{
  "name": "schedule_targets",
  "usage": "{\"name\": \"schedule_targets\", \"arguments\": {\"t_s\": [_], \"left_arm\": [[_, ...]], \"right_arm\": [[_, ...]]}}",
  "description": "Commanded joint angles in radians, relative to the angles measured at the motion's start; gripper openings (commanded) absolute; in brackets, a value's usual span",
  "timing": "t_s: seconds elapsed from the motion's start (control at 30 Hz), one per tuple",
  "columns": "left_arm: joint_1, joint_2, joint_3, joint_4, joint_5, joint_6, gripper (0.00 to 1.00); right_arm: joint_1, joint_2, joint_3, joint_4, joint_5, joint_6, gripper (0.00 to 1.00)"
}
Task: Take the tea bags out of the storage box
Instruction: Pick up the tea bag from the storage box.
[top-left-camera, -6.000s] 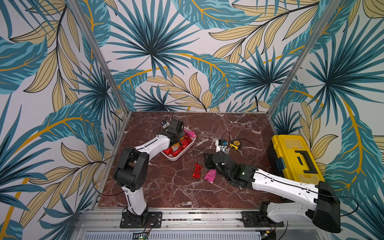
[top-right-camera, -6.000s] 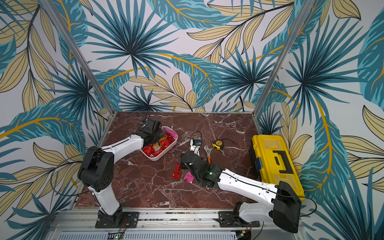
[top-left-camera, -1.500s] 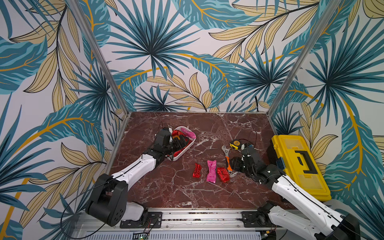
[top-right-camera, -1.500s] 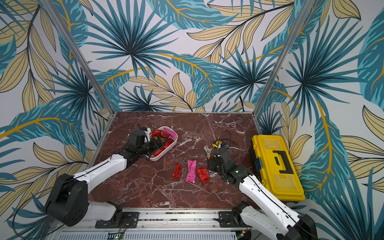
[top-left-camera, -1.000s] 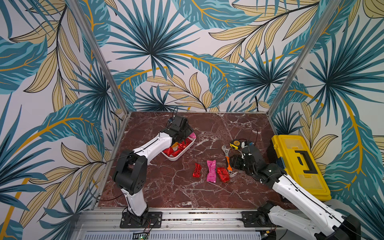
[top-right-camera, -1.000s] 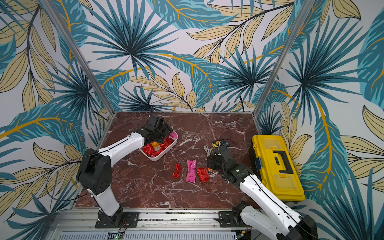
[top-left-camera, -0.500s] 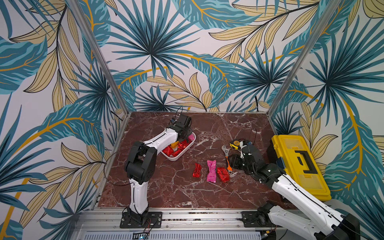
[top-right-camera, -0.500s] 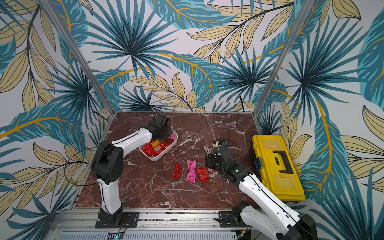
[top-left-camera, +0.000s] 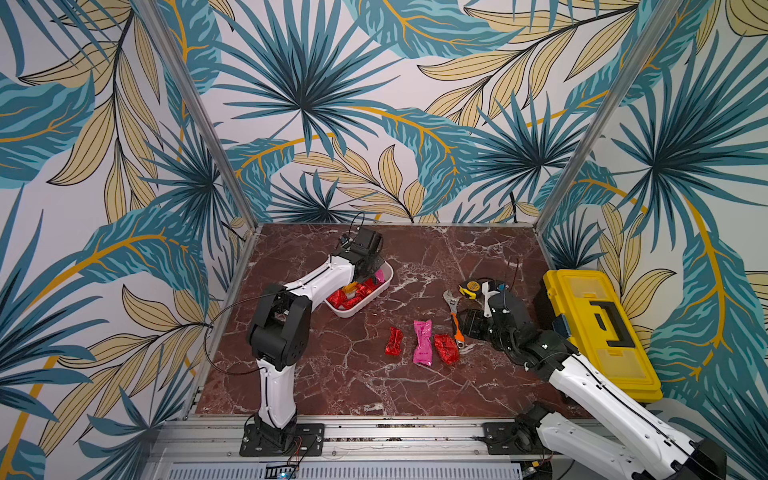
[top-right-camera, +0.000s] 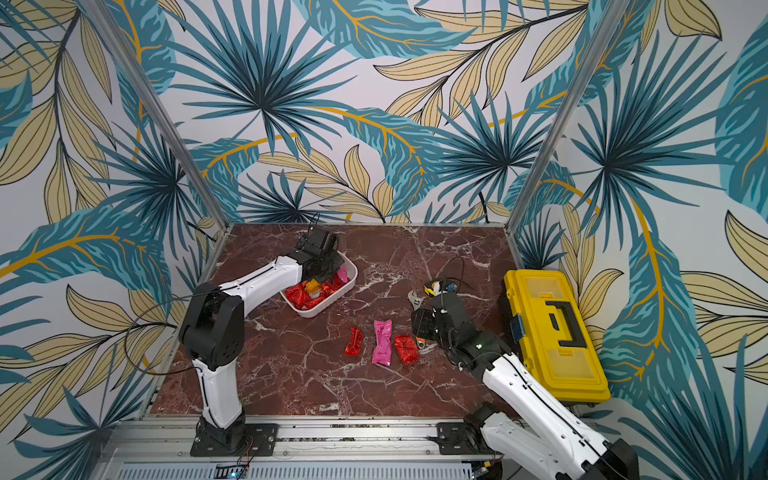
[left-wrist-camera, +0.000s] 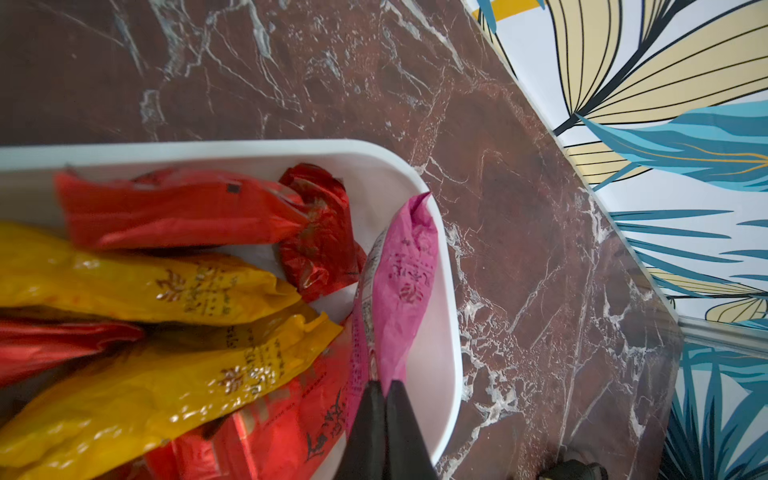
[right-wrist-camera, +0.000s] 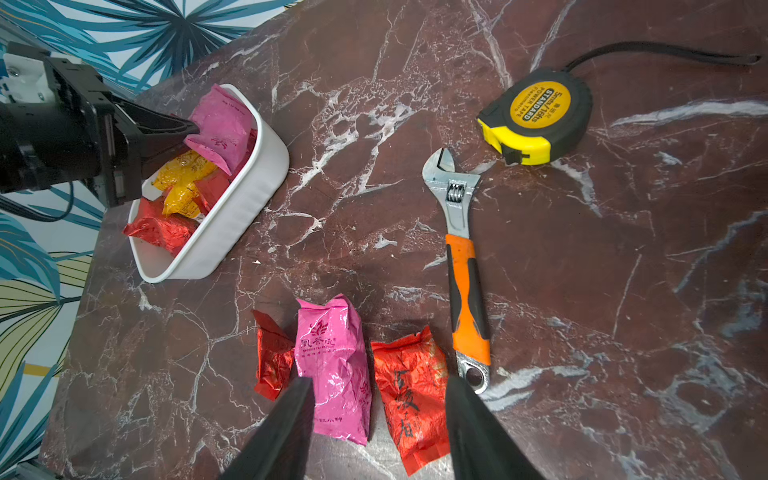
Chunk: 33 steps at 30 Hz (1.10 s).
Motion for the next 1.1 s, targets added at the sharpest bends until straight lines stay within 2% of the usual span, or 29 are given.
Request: {"name": "schedule_targets", "arguments": {"t_s": [0.0, 0.17, 0.3, 0.5, 0.63, 0.8, 1.07], "left_arm": [[-0.006, -0.097, -0.039, -0.001, -0.007, -0.006, 0.03], [-0.006, -0.192, -0.122, 0.033, 0.012, -0.015, 0.00], [-0.009, -0.299, -0.243, 0.133, 0.073, 0.034, 0.00], [-0.008, -0.498, -0.479, 0.405, 0.256, 0.177, 0.00], [-0.005, -0.595, -0.605, 0.570, 0.394, 0.225, 0.00], [-0.004, -0.680, -0.721, 0.728, 0.565, 0.205, 0.00], [-0.004, -0.760, -0.885, 1.030, 0.833, 0.072, 0.00]], "right_arm": [[-0.001, -0.014, 0.012, -0.041, 0.016, -0.023, 0.56], [-0.001, -0.025, 0.028, -0.051, 0.012, -0.012, 0.56], [-0.001, -0.011, 0.042, -0.039, -0.019, 0.021, 0.56], [-0.001, 0.045, 0.083, 0.053, -0.154, 0.081, 0.56], [-0.002, 0.097, 0.103, 0.154, -0.270, 0.118, 0.56], [0.000, 0.166, 0.111, 0.350, -0.470, 0.181, 0.55], [0.009, 0.252, 0.126, 0.566, -0.603, 0.255, 0.59]]}}
